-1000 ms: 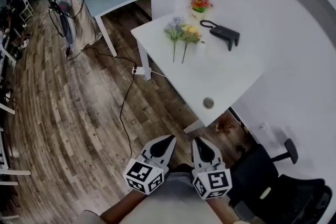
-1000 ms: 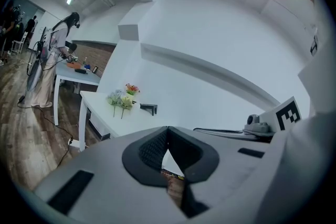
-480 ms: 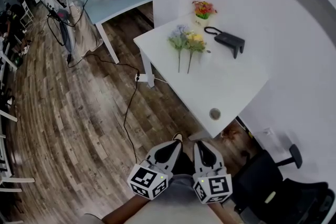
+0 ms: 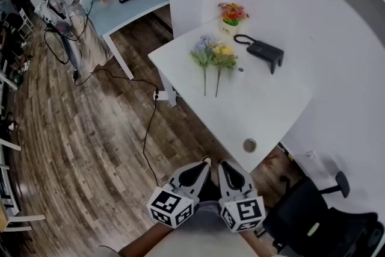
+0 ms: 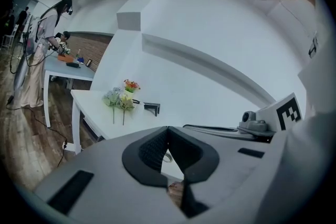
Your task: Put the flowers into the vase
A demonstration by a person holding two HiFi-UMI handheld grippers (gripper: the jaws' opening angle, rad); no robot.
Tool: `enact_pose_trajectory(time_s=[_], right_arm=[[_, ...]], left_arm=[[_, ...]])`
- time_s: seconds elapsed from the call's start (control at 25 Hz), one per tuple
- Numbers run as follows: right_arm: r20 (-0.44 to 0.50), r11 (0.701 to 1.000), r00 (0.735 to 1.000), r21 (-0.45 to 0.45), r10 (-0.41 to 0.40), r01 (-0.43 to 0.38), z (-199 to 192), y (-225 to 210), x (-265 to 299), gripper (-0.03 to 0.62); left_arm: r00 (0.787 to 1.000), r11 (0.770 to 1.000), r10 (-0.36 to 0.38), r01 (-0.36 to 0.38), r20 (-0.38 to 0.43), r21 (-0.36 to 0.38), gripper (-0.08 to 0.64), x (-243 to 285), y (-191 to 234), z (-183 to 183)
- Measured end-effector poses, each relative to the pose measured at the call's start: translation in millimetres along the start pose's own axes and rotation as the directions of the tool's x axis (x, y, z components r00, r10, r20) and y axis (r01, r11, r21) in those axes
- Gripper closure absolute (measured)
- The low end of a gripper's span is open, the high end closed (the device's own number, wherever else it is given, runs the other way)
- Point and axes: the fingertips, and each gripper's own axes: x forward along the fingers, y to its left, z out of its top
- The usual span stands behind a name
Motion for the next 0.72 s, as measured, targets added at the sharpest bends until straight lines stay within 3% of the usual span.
enact_pose_trajectory(time_s=[0.28, 0.72], right_arm=[[-0.042, 1.0, 0.999, 0.004, 0.02, -0.02, 14, -19, 55, 0.566], [-0.064, 1.0, 0.998, -0.004, 0.0, -0.001, 50, -70, 126, 0.566]], left_arm=[[0.999, 1.0, -0.01, 0.009, -0.051, -0.024, 0.545, 37, 38, 12], [0.999, 0.998, -0.013, 0.011, -0.046, -0.055, 0.545, 104, 90, 53]])
